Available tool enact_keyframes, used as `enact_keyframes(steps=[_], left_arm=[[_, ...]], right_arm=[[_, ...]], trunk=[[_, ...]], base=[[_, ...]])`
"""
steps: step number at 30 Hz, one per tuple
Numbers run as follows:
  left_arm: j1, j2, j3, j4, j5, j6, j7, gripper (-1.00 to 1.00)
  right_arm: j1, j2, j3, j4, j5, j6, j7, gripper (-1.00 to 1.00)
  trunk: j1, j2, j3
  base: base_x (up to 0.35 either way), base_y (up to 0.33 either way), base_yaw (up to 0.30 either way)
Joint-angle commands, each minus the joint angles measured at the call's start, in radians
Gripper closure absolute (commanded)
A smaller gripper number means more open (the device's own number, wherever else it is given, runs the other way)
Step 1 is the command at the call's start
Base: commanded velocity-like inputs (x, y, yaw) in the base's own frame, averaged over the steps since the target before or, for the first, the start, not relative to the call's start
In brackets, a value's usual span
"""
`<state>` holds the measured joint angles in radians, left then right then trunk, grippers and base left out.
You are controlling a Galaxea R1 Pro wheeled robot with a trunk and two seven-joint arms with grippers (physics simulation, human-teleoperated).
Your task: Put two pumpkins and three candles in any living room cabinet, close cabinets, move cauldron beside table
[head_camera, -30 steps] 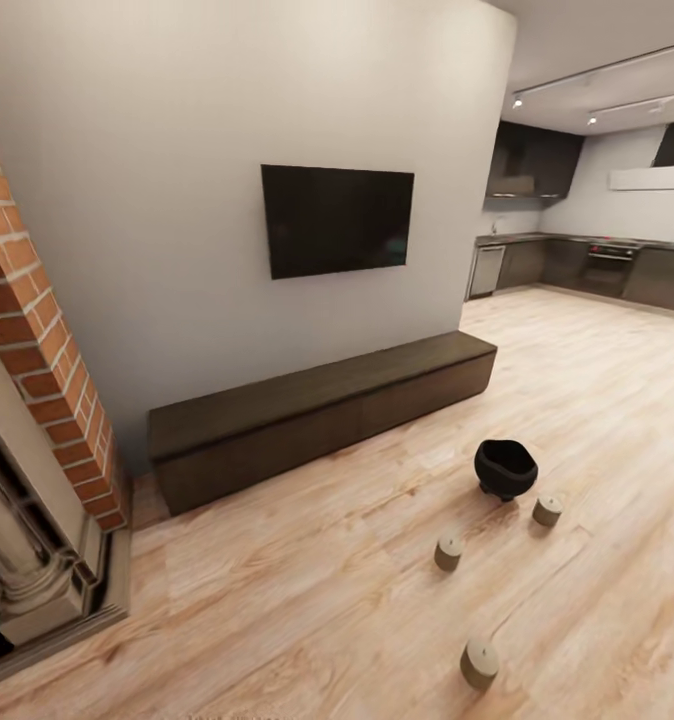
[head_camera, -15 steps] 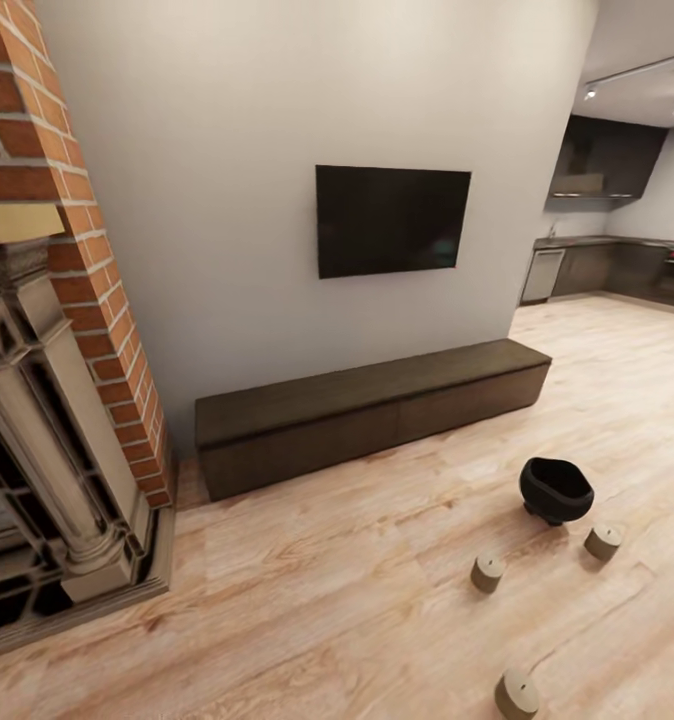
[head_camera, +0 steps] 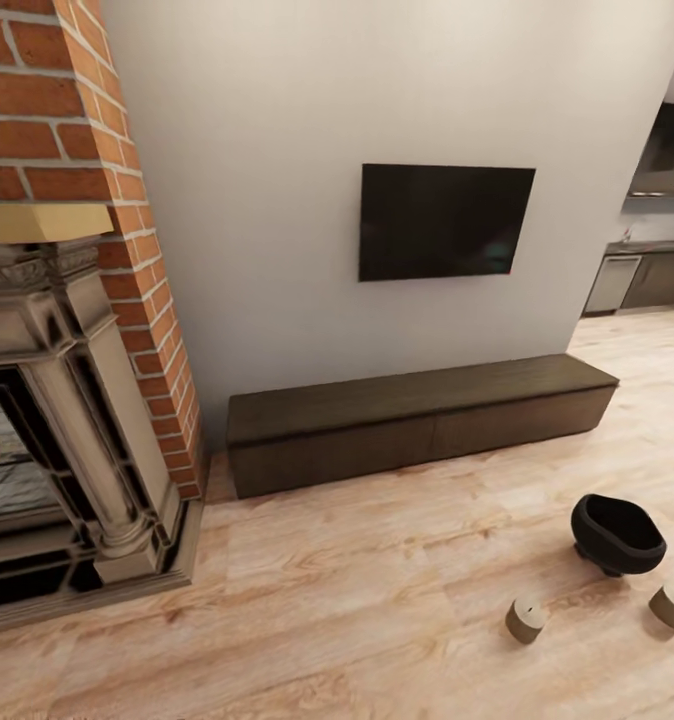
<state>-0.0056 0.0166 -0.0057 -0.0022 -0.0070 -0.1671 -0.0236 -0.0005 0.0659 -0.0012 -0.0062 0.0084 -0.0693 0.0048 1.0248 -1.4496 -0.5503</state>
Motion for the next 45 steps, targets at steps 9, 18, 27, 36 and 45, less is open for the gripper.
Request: enact_keyframes(steps=[9, 18, 27, 36, 45], left_arm=[[-0.001, 0.0, 0.0, 0.001, 0.0, -0.017, -0.002, -1.0], [-0.001, 0.0, 0.0, 0.001, 0.0, -0.023, -0.002, -1.0], [-0.001, 0.0, 0.0, 0.001, -0.001, -0.023, -0.002, -1.0], [-0.001, 0.0, 0.001, 0.001, 0.0, -0.024, -0.002, -1.0], [-0.001, 0.0, 0.001, 0.001, 0.001, -0.025, -0.002, -1.0]], right_arm=[[0.0, 0.0, 0.0, 0.001, 0.001, -0.003, 0.0, -1.0], [0.0, 0.0, 0.0, 0.0, 0.001, -0.003, 0.001, -1.0], [0.0, 0.0, -0.002, -0.003, 0.001, -0.004, 0.001, -1.0], [0.0, 0.0, -0.002, -0.004, 0.001, -0.004, 0.001, -1.0], [0.0, 0.0, -0.002, -0.004, -0.001, -0.004, 0.001, -1.0]], trunk=[[0.0, 0.0, -0.001], [0.0, 0.0, -0.001], [0.0, 0.0, -0.001], [0.0, 0.0, -0.001], [0.0, 0.0, -0.001]], base=[[0.044, -0.048, 0.286], [0.011, -0.01, 0.283], [0.155, -0.046, 0.094], [0.125, -0.088, 0.007], [0.065, -0.123, 0.001]])
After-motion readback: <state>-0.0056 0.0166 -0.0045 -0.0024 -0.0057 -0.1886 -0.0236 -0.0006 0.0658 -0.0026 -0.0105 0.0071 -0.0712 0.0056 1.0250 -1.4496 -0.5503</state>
